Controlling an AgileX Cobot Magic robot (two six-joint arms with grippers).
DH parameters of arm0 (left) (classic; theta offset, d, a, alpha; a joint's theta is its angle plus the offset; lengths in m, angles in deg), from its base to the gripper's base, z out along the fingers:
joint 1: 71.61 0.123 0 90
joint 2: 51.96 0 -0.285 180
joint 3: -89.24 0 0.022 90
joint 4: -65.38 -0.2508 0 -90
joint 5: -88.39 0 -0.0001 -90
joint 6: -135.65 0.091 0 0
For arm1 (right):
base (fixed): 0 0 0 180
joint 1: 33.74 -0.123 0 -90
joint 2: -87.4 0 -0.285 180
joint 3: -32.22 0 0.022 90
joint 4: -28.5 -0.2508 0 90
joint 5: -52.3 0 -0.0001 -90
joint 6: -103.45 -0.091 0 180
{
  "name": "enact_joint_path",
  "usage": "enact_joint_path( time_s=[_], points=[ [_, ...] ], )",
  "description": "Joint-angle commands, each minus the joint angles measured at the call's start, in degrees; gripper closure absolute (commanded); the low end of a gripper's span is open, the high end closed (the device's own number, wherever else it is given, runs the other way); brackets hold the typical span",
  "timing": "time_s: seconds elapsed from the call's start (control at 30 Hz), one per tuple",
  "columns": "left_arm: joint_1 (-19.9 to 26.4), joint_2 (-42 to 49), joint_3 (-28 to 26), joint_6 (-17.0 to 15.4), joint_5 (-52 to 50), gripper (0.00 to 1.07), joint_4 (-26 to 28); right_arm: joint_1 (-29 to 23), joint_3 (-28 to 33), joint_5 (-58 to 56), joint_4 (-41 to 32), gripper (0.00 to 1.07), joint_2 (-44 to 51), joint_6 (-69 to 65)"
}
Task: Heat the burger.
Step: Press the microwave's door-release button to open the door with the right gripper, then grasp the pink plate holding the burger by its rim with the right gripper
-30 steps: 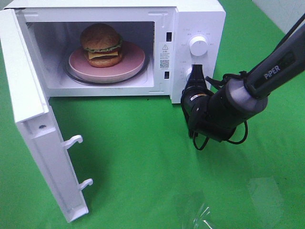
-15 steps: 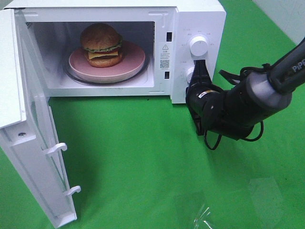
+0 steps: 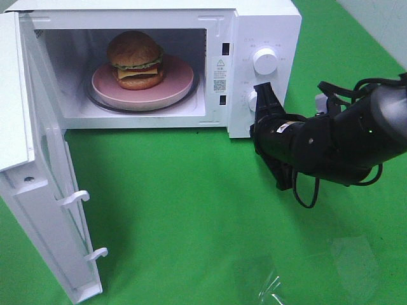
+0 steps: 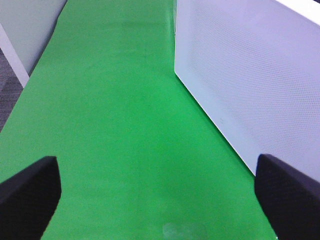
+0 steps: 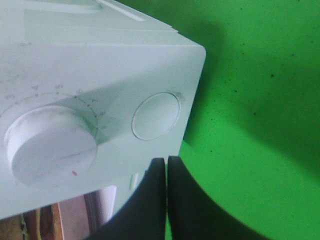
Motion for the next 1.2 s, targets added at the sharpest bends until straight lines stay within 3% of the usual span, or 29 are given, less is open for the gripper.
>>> enact_joint_path(
  time_s=[0.03,0.43,0.87,0.93,1.03,1.1,1.2],
  points=[
    [0.29,1.26,0.06,-0.23,-0.86,0.09,0.11,0.23,1.83,-4.3,2.81,1.07,3.95,7.33],
    [0.29,1.26,0.06,-0.23,-0.86,0.09,0.11,0.23,2.81,-18.91,9.34,1.05,12.78,31.4],
    [0.29,1.26,0.06,-0.23,-0.86,0.09,0.11,0.23,2.75,-39.53,10.2,1.04,17.93,51.62],
    [0.29,1.26,0.06,-0.23,-0.86,0.09,0.11,0.23,2.75,-45.95,14.9,1.03,19.54,54.14],
    [0.29,1.26,0.06,-0.23,-0.86,0.09,0.11,0.23,2.75,-47.33,16.39,1.03,20.05,54.14],
    [0.29,1.26,0.06,-0.23,-0.86,0.09,0.11,0.23,2.64,-53.63,23.89,1.03,21.83,54.14],
    [0.29,1.26,0.06,-0.23,-0.86,0.09,0.11,0.23,2.01,-57.64,28.36,1.03,22.4,54.2]
  ],
)
